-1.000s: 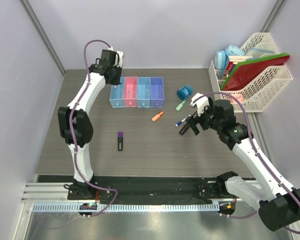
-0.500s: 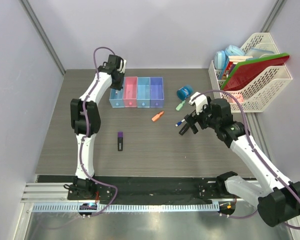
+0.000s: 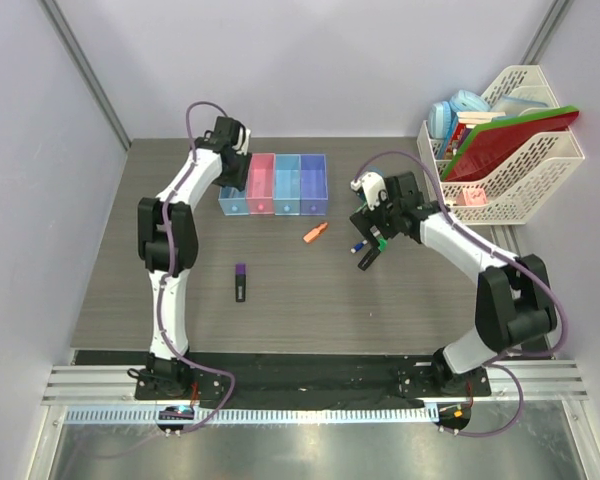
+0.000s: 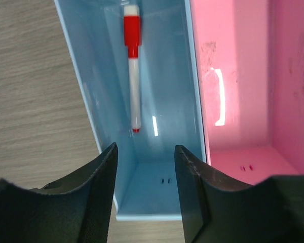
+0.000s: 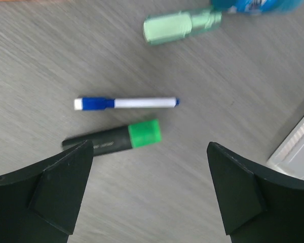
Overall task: Sort the stationery into containers
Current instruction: Place the pen in the storage box, then pick up the pen from the center of the board, then move the storage box to the center of the board, then place the pen in the storage box, then pick up the stationery from the center of the board.
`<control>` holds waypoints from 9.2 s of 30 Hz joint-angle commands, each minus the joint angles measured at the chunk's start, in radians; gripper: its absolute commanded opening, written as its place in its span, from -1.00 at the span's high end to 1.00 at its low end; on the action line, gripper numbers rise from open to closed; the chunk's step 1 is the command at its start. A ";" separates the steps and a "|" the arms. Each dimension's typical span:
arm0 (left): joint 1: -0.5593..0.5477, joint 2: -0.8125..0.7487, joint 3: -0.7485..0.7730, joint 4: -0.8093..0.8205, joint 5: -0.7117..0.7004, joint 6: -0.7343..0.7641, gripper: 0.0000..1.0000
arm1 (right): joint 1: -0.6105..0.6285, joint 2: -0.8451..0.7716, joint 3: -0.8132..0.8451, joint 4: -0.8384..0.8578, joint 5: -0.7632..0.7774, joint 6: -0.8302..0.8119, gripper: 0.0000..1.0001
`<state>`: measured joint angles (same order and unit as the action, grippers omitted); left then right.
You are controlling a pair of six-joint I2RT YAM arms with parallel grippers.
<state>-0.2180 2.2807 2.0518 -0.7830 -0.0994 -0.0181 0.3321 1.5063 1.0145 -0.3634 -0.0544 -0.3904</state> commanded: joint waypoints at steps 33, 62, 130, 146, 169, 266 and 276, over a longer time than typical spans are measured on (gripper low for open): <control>0.048 -0.670 -0.518 -0.030 0.033 0.067 -0.07 | 0.139 0.497 0.411 -0.322 0.022 -0.713 -0.36; 0.121 -0.112 -0.056 0.133 -0.178 0.118 -0.05 | 0.179 0.345 0.766 -0.325 -0.080 -0.144 0.98; 0.040 -0.618 -0.568 0.136 -0.102 0.041 0.03 | 0.074 1.055 1.248 0.618 -0.797 1.004 0.97; 0.040 -0.652 -0.590 0.125 -0.057 0.055 0.00 | 0.123 1.072 1.222 0.540 -0.777 0.897 0.97; 0.039 -0.727 -0.694 0.156 0.020 0.055 -0.10 | 0.127 0.823 1.225 -0.082 -0.619 0.212 -0.35; -0.480 -0.230 -0.440 0.205 0.056 0.090 -0.28 | -0.067 0.516 0.403 -0.005 0.211 0.634 0.20; -0.489 -0.230 -0.412 0.195 0.063 0.086 -0.28 | -0.071 0.493 0.394 -0.023 0.209 0.607 0.79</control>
<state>-0.7002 2.0533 1.5936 -0.6094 -0.0559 0.0818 0.2661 2.0502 1.4246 -0.3321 0.1371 0.2401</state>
